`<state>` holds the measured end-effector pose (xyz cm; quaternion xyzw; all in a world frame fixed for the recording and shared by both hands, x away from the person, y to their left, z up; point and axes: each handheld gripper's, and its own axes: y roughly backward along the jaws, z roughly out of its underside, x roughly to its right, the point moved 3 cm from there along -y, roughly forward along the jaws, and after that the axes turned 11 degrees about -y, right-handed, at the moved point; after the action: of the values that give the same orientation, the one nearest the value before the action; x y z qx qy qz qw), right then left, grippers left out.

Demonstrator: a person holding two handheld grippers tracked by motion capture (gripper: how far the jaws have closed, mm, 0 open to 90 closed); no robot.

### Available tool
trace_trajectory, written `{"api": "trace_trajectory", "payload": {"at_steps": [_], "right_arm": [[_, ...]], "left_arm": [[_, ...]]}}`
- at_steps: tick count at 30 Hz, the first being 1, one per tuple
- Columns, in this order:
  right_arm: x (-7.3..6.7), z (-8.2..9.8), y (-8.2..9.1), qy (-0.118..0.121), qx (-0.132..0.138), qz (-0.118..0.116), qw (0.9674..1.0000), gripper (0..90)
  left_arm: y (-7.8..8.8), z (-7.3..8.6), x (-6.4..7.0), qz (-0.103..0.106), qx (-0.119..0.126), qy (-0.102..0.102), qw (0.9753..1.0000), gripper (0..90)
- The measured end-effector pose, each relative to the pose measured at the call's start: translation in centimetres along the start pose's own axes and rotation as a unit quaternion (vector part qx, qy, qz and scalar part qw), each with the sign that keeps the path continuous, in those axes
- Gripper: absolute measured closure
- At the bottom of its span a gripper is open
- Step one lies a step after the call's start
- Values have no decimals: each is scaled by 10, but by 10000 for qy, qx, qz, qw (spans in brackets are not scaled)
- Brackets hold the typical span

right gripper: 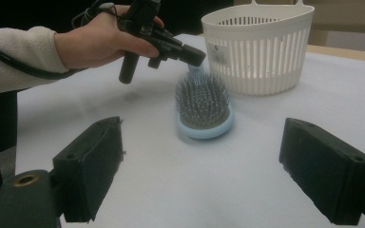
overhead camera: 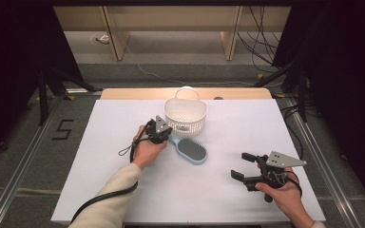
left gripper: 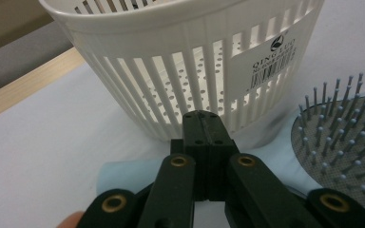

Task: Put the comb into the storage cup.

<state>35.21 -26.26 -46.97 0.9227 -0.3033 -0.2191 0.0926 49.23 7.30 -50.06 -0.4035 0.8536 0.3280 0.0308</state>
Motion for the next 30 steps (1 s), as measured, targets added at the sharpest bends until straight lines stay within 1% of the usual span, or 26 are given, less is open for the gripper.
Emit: {"api": "trace_trajectory", "payload": {"at_steps": [5,9,14,17,23,26,30], "right_arm": [[-1,0,0,5,-26,-21,10000,157],[-1,1,-1,5,-57,-48,10000,157],[-1,1,-1,6,-81,-57,10000,157],[-1,1,-1,4,-83,-61,9999,157],[-1,2,-1,11,-110,-71,9999,157],[-1,2,-2,10,-124,-70,9999,157],[-1,2,-2,11,-128,-70,9999,158]], "left_arm": [[-4,2,-1,-8,-35,-60,10000,897],[-6,4,-1,-33,-91,-165,9998,897],[-8,4,-1,-16,-101,-192,9998,897],[-9,4,-2,-24,-103,-245,9996,897],[-9,4,-3,40,-114,-236,9996,897],[-9,3,-3,78,-188,-292,9994,897],[-10,3,-4,95,-183,-236,9995,897]]}}
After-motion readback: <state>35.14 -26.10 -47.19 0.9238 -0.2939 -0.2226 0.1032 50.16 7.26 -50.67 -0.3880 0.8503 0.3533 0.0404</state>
